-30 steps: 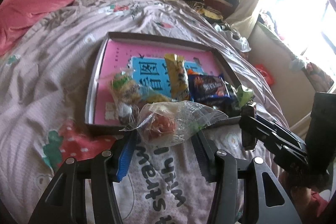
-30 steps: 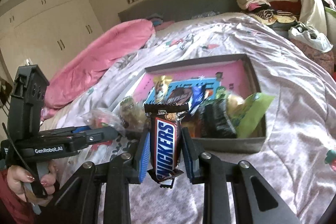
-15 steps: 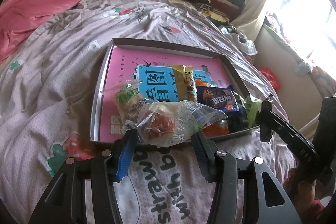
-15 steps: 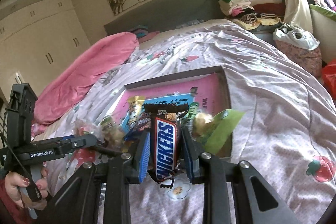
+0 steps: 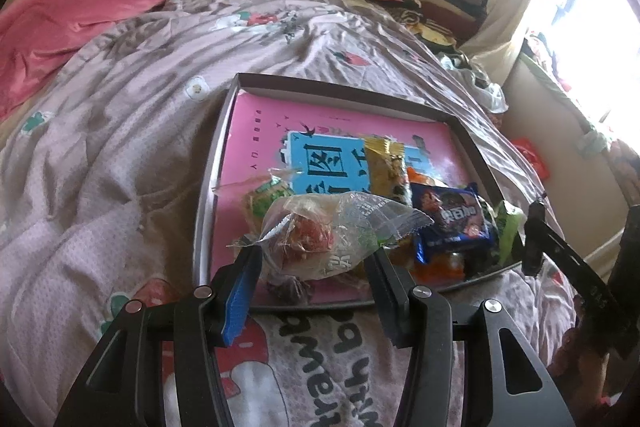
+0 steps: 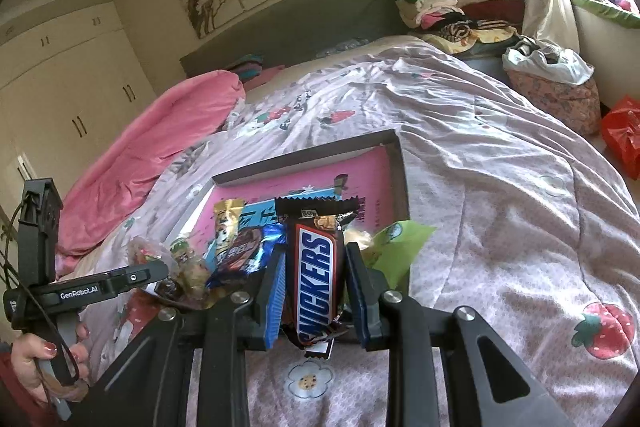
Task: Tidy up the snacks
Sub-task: 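Carry the Snickers bar and candy bag over the tray with both tools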
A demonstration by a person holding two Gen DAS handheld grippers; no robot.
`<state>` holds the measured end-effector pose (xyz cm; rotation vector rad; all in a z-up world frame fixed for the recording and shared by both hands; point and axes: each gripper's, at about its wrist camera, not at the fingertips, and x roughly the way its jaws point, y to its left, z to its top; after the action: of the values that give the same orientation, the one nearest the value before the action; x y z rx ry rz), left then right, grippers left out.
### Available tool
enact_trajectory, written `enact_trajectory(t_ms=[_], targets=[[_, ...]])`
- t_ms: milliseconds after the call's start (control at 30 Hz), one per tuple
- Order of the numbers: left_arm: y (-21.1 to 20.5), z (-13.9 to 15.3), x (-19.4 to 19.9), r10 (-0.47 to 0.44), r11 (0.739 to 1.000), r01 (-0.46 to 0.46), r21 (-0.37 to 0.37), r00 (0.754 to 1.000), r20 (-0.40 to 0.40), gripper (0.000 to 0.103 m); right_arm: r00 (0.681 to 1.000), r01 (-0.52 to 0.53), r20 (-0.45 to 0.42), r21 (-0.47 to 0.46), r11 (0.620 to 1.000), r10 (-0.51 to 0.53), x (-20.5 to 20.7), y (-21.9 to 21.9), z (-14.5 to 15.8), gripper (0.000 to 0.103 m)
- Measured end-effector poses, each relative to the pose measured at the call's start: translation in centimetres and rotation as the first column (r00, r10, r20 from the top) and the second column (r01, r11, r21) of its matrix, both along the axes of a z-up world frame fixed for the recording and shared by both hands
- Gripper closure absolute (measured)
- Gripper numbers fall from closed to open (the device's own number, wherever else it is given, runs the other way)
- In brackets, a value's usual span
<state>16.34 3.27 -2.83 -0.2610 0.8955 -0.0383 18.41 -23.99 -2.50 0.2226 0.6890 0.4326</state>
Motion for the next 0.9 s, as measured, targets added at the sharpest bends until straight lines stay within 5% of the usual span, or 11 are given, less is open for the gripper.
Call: enact_trajectory(t_ms=[900], targets=[[-0.8, -0.7, 1.4, -0.005, 1.000, 0.005, 0.007, 1.000, -0.018, 0.048, 0.999, 0.036, 0.005, -0.070, 0.997, -0.036, 2.8, 0.5, -1.5, 0.074]])
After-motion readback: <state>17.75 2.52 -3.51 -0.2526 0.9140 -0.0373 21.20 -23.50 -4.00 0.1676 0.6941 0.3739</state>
